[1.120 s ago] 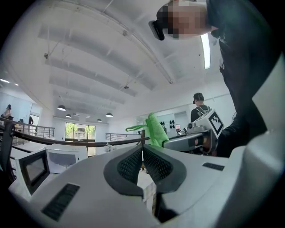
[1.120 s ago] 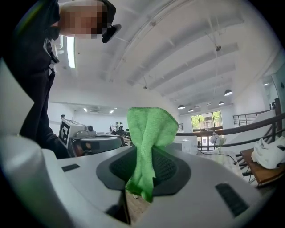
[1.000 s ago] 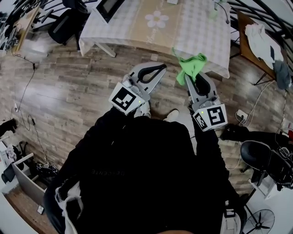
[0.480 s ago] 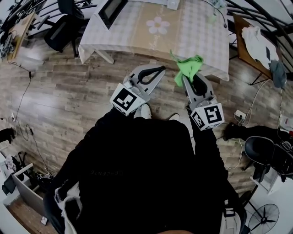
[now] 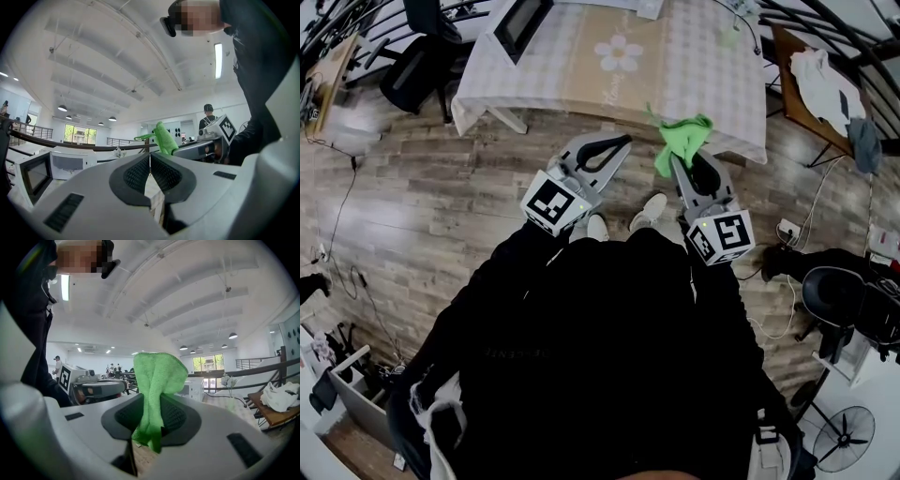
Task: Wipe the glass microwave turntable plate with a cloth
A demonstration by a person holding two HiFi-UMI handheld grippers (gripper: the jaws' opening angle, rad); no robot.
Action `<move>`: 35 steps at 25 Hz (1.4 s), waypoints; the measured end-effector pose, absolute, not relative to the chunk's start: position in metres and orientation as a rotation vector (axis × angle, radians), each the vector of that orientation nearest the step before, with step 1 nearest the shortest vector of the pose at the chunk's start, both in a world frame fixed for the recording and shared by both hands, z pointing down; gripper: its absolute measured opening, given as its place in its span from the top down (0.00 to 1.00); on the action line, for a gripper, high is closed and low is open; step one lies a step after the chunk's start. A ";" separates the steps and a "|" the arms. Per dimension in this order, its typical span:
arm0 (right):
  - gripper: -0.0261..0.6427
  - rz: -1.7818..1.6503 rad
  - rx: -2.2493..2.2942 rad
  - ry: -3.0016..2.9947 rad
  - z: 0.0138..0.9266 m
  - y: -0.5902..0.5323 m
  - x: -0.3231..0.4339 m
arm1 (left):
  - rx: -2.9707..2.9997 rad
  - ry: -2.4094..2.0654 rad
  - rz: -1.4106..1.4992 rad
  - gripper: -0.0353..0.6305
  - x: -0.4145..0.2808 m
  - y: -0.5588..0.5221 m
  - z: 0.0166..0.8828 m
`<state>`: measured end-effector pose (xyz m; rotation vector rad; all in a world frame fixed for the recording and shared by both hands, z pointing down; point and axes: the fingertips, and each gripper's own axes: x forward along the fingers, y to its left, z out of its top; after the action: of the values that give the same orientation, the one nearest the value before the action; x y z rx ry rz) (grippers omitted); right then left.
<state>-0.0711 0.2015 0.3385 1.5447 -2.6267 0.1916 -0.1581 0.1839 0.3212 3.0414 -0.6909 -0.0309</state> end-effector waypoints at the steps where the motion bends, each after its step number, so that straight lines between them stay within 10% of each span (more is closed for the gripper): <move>1: 0.79 0.209 1.547 -2.629 0.341 0.198 -0.068 | 3.031 -0.690 -0.036 0.91 -0.156 0.179 0.323; 35: 0.79 0.438 1.157 -2.644 0.413 -0.026 0.093 | 3.008 -0.969 0.130 0.91 -0.005 -0.025 0.334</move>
<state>0.0933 -0.0258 0.4131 1.1575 -2.6443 0.4380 -0.0052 -0.0251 0.3343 3.0078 -0.9688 0.1303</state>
